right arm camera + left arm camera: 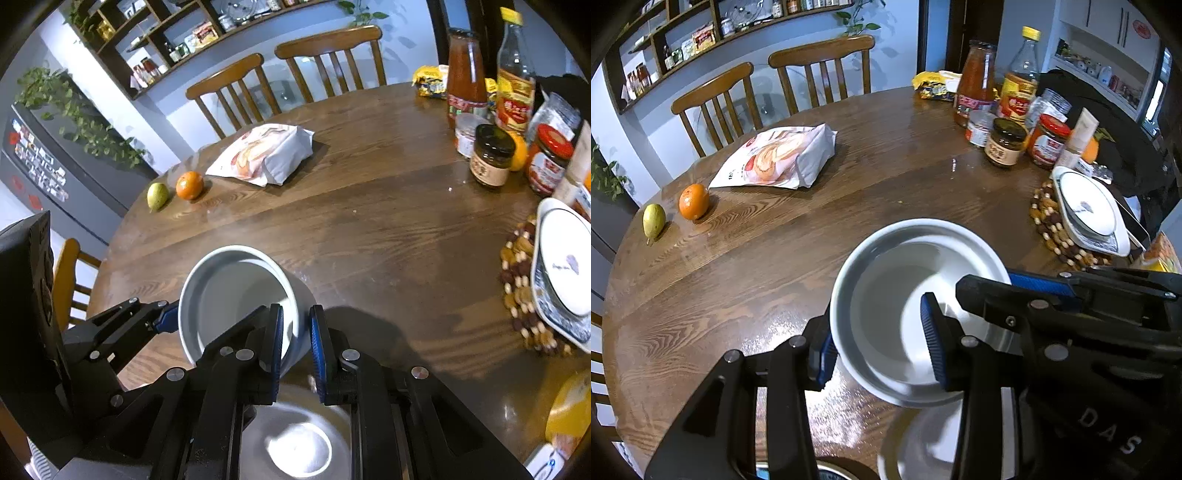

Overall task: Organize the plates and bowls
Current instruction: 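Carry the small white bowl with both tools and lower it into the medium bowl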

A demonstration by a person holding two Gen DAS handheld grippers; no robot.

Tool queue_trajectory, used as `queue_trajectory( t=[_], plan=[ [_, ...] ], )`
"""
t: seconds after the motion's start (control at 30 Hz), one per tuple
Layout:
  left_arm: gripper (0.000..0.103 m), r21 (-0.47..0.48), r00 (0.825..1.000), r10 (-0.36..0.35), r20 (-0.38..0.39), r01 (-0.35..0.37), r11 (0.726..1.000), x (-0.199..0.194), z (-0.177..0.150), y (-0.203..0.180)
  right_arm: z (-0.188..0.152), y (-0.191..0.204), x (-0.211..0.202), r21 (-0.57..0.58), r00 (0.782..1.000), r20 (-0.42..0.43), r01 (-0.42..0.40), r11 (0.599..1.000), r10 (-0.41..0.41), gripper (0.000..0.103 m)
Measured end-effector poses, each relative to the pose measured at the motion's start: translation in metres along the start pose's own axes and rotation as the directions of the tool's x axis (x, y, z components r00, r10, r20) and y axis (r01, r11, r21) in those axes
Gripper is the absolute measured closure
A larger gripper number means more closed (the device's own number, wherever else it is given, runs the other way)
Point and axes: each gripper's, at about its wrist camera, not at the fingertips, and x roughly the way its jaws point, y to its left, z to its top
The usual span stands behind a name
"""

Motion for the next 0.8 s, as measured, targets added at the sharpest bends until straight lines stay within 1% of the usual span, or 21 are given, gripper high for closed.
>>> queue_trajectory(
  t=[0.23,0.5,0.8],
  plan=[
    [0.064,0.021,1.000,-0.004,0.021,0.004,1.000,-0.018,-0.010,-0.014,-0.018,0.002,-0.025,0.008,1.000,0.027,0.010,1.000,-0.010,0.085],
    [0.064,0.036,1.000,-0.011,0.028,0.010,0.999,-0.033,-0.023,-0.028,-0.036,0.001,-0.045,0.014,0.999,0.040,0.016,1.000,-0.017,0.085],
    [0.065,0.043,1.000,-0.021,0.000,0.021,0.999,-0.038,-0.041,-0.038,-0.056,0.001,-0.053,0.027,0.999,0.030,0.023,0.999,-0.024,0.085]
  ],
)
